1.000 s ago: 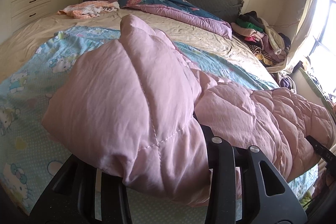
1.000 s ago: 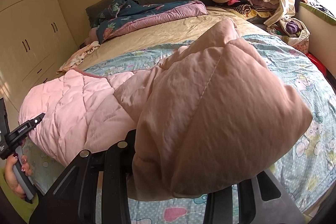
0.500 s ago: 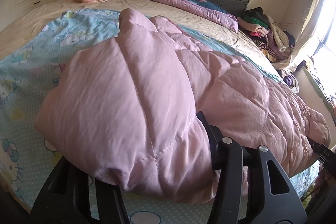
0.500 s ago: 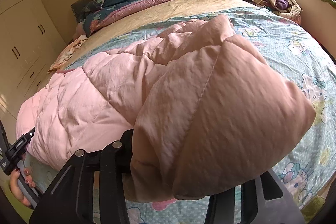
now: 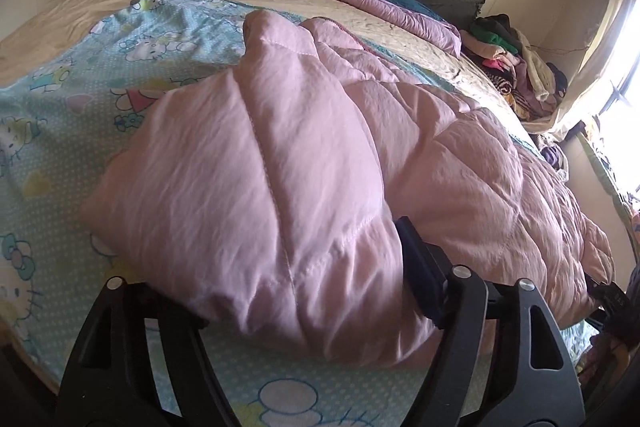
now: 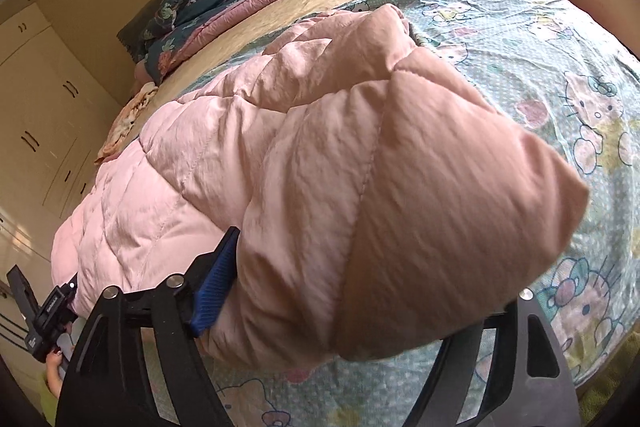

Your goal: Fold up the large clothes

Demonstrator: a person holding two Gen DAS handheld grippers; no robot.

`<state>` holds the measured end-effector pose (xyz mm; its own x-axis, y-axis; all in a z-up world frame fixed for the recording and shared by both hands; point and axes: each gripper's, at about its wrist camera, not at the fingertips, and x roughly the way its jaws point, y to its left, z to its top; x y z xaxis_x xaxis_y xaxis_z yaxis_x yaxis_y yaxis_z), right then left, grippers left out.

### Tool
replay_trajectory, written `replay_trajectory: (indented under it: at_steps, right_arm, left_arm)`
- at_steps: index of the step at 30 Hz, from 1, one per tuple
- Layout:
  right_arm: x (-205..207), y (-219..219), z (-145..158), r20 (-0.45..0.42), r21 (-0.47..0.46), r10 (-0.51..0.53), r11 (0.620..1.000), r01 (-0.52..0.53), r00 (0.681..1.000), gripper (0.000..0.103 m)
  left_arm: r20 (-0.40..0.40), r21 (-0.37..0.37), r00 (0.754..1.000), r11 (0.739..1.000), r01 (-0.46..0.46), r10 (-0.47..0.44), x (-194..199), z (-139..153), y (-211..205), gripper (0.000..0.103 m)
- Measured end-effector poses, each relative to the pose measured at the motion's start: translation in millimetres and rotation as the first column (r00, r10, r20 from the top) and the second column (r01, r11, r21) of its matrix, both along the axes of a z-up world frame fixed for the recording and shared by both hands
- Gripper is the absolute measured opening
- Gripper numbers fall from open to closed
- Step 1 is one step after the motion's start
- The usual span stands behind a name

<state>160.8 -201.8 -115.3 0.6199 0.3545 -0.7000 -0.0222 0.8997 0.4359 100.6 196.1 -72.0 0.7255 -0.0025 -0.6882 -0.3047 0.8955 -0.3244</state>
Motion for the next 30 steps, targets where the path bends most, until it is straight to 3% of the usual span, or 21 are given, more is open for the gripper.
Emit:
replay_trajectory:
  at_steps: [8, 15, 21, 30]
  right_arm:
    - [-36.7, -0.4, 31.5, 0.062, -0.048, 0.01, 0.999, -0.007, 0.998, 0.093]
    - [-79.0, 2.7, 72.9, 0.217, -0.118, 0.018, 0.993, 0.008, 0.976, 0.099]
    - [-115.8, 13.4, 105.9, 0.338, -0.18, 0.075, 0.983, -0.013, 0.938, 0.099]
    - [-163.8, 36.5, 134.9, 0.449, -0.264, 0.162, 0.964, -0.043, 0.878, 0.099]
  left_arm:
    - [0.009, 0.025, 1.0, 0.999, 0.021, -0.021, -31.5, 24.9, -6.1, 0.093]
    - [0.091, 0.097, 0.995, 0.995, 0.03, -0.039, -63.1, 63.5, -21.3, 0.093]
    - [0.153, 0.151, 0.986, 0.987, 0.045, -0.068, -83.8, 94.1, -40.3, 0.094]
    - [0.18, 0.184, 0.976, 0.979, 0.089, -0.122, -103.4, 107.1, -68.6, 0.094]
